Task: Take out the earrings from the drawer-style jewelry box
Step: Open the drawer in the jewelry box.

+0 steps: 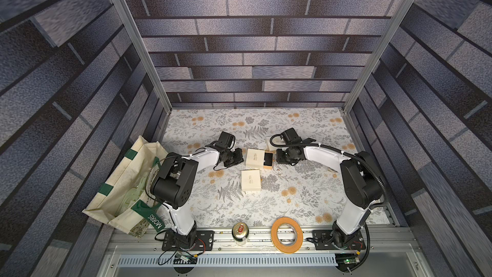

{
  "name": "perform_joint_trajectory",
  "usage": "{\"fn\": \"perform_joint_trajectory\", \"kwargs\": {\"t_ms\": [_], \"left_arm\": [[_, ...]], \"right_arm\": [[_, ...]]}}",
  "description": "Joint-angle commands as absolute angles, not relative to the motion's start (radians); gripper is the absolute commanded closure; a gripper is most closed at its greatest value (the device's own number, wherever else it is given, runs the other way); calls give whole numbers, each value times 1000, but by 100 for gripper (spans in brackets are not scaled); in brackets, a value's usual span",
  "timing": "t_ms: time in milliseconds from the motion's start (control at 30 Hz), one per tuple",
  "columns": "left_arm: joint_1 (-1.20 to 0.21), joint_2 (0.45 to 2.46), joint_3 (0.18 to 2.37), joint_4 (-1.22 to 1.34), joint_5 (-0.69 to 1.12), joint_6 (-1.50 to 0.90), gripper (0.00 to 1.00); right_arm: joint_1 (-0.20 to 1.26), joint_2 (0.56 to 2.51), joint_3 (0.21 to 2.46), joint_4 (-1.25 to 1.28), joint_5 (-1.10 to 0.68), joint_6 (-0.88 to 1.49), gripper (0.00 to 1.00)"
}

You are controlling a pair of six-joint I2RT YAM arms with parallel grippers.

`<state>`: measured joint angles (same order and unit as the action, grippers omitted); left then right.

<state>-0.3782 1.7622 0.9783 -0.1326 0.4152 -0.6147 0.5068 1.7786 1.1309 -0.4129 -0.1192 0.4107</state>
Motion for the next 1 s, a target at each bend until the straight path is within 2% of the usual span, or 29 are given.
{"fn": "perform_joint_trajectory", "kwargs": {"t_ms": [0, 400, 967], "left_arm": [[-372, 1724, 968, -112, 436, -631, 100], [-361, 1662, 1010, -104, 458, -640, 100], [-419, 1793, 1103, -79, 505, -654, 100]], "right_arm": [[493, 1772, 1106, -360, -176, 444, 82], [474, 1782, 1092, -311, -227, 467, 81], [456, 1815, 1075, -250, -271, 487, 81]]}}
